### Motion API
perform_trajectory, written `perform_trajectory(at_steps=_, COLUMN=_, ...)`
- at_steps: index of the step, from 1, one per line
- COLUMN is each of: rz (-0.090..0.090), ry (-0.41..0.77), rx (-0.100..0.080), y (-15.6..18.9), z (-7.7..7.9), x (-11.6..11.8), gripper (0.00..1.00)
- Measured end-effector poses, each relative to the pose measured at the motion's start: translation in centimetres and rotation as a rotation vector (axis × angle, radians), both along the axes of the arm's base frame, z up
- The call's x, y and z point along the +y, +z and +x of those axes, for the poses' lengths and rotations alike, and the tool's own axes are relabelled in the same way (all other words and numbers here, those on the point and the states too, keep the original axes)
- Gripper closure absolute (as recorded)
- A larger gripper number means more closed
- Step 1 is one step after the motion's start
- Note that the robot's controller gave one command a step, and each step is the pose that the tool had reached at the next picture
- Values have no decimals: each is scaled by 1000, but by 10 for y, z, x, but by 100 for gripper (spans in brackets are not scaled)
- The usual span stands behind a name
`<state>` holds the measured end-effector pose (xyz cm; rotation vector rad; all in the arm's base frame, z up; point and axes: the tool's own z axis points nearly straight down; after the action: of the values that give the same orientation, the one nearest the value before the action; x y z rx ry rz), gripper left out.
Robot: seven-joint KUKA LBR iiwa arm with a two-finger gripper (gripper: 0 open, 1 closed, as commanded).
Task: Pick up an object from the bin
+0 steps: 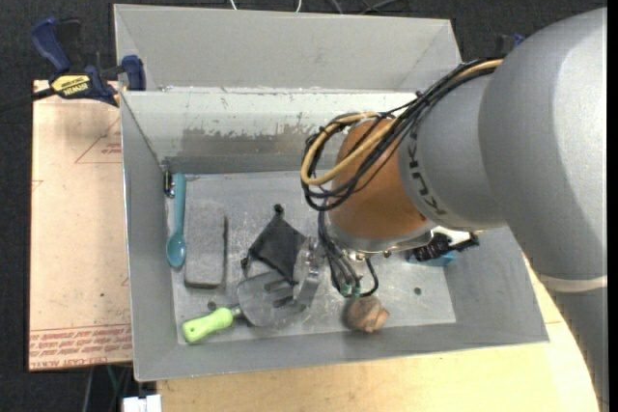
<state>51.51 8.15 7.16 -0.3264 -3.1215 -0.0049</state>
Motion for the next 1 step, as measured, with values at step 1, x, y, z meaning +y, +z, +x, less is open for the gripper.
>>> perform_trajectory(at_steps=1, rz=2, ry=469, rx=-4, y=-1, z=5, x=12, gripper=0)
